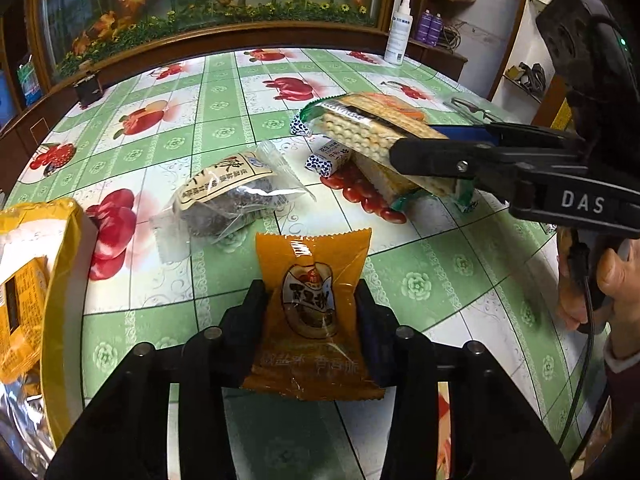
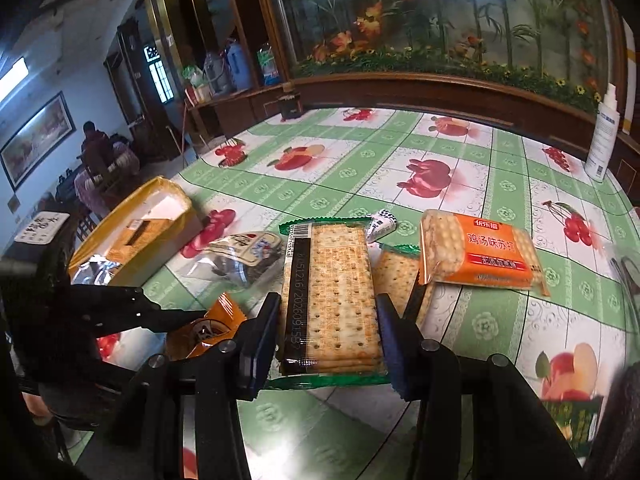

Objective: Organize snacks
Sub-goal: 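Grasp the orange wafer bag with left tool while right tool grasps cracker pack, then carry both packs into the tray and open both tools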

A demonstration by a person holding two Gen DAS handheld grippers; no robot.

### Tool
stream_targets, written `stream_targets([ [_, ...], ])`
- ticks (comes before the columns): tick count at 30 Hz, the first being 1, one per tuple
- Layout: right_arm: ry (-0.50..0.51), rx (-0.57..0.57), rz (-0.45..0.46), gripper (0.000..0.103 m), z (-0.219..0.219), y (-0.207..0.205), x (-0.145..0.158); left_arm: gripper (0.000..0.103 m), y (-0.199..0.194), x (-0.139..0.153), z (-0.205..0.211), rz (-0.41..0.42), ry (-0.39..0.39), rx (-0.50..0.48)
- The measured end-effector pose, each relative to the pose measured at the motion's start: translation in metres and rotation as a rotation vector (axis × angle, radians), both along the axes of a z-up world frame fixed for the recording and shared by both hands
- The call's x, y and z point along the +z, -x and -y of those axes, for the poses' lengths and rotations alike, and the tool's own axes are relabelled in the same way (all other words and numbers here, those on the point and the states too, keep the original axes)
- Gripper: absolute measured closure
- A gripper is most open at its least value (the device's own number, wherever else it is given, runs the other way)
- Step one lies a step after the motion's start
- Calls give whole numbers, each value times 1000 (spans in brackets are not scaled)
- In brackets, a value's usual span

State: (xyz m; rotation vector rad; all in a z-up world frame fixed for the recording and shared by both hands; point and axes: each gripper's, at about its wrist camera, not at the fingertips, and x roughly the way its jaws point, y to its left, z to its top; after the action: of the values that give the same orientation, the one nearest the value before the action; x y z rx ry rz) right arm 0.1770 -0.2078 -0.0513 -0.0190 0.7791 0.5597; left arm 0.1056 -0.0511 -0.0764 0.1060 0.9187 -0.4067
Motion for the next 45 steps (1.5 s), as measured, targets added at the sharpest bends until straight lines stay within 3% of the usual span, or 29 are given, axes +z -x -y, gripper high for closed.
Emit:
stream_targets([
  [13,-75,33,45,55,-25,65,26,63,46,37,-40,78,40,128],
  [25,-155,92,73,55,-65,98,43,63,76,54,-97,142,-19,324],
  [36,-166,190,66,55,-130,106,46,62,90,52,-147,170,-80,471],
  [45,-225,206,18,55,-179,84,45,62,96,48,-185,171,-83,554],
])
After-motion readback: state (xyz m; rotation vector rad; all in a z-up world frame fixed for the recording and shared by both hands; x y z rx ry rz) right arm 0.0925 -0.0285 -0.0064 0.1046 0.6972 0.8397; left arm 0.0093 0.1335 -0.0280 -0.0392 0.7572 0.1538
